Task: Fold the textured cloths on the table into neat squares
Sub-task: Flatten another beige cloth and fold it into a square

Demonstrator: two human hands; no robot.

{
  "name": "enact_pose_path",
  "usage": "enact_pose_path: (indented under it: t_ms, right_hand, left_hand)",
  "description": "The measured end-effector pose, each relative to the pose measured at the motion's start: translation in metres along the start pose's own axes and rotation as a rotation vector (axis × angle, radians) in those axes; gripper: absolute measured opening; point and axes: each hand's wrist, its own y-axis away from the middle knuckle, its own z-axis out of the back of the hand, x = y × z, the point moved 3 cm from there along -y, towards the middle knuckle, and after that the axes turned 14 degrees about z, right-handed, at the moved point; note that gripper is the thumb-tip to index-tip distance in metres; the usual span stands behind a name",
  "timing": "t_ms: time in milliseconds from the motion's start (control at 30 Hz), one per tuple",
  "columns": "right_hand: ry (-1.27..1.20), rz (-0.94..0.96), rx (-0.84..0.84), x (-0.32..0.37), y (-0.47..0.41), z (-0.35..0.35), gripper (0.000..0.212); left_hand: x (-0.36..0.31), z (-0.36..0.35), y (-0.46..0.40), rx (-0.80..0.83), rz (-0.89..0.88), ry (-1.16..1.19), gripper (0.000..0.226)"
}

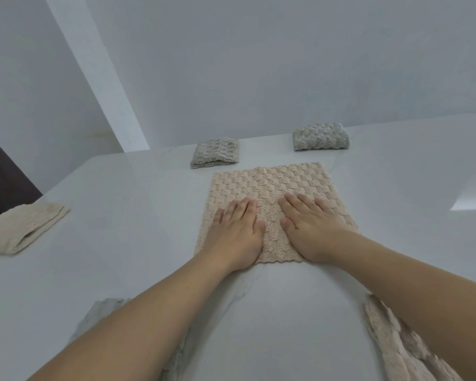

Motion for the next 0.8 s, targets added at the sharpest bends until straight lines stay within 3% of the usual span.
enact_pose_path:
  t_ms: [300, 433, 633, 800]
  right_hand:
    - [0.035, -0.048, 0.143, -0.024, 0.012, 0.018, 0.061]
    - [0.016, -0.008, 0.018, -0.029, -0.033, 0.036, 0.059]
    - [0.011, -0.039, -0.033, -0.056, -0.091, 0.039, 0.058]
    - [0.012, -0.050, -0.019, -0.065, -0.102, 0.014, 0.056]
  left_hand:
    - [0.035, 0.020, 0.001, 0.079, 0.046, -0.090, 0.061]
    - [0.012, 0.038, -0.032, -0.053, 0.003, 0.040, 0.056]
    - [-0.002, 0.044, -0.105, -0.108, 0.005, 0.130, 0.055]
    - [-0.012, 0.014, -0.127, -0.029, -0.022, 0.032, 0.056]
